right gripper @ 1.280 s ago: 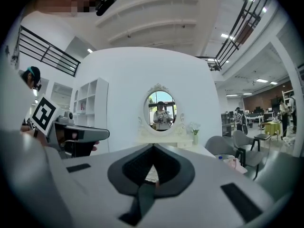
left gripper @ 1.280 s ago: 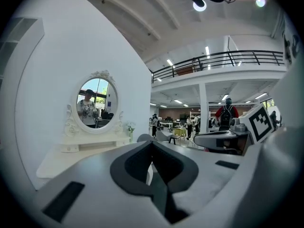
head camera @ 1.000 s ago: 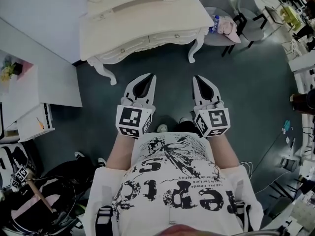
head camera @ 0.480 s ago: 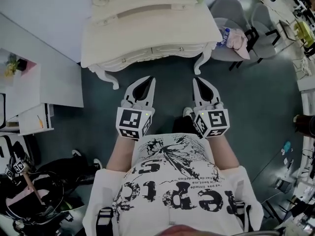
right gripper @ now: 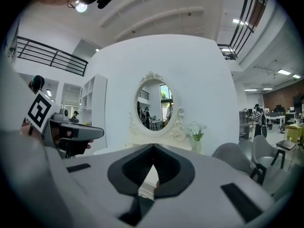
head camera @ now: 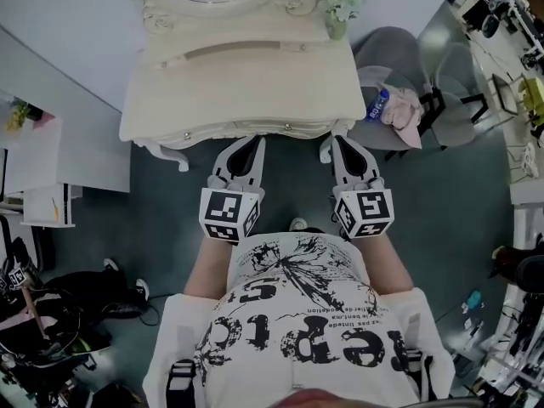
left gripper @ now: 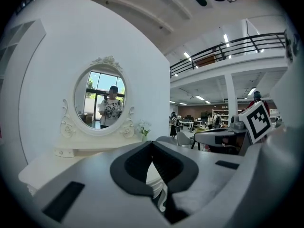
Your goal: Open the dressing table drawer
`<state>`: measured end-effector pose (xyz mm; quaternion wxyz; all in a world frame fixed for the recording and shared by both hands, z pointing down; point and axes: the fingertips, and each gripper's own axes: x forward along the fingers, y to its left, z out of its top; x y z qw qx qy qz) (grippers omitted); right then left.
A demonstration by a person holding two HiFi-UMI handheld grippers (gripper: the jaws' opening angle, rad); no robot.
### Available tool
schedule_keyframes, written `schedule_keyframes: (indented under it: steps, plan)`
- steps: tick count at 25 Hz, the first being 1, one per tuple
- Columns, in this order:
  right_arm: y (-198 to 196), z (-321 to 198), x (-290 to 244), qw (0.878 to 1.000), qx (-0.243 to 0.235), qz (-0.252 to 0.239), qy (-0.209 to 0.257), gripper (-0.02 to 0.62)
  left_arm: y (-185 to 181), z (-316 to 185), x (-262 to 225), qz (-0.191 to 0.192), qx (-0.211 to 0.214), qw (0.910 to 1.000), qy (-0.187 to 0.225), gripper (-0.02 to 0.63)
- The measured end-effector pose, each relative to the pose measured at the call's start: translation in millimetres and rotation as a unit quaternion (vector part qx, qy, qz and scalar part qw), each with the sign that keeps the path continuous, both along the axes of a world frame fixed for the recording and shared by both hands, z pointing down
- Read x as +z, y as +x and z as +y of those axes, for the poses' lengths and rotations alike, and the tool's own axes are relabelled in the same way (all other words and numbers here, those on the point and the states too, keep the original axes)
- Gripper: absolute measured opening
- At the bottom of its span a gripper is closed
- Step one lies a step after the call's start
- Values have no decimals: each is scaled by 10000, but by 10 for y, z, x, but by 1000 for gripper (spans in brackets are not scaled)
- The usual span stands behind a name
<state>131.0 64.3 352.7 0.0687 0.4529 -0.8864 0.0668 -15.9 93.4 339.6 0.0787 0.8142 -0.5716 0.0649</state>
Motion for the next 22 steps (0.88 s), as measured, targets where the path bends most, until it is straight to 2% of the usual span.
schedule_keyframes:
  steps: [4,8,12,22]
  plan:
    - [159,-435,61,9999,-136,26,-89,14,136,-349,33,-3,-176,9998,-57,18]
    - [174,-798,176,9996,-195,19,-215,14,124,-645,164,-46,-278,9994,-223,18]
    - [25,-1219,317,9993,-208,79,-305,14,-23,-1067,307,-13,-325,9989,-340,18]
    - [-491,-2463,464,9987,-21,173,-469,14,-515,-2458,357,50,-82,9993,-365,18]
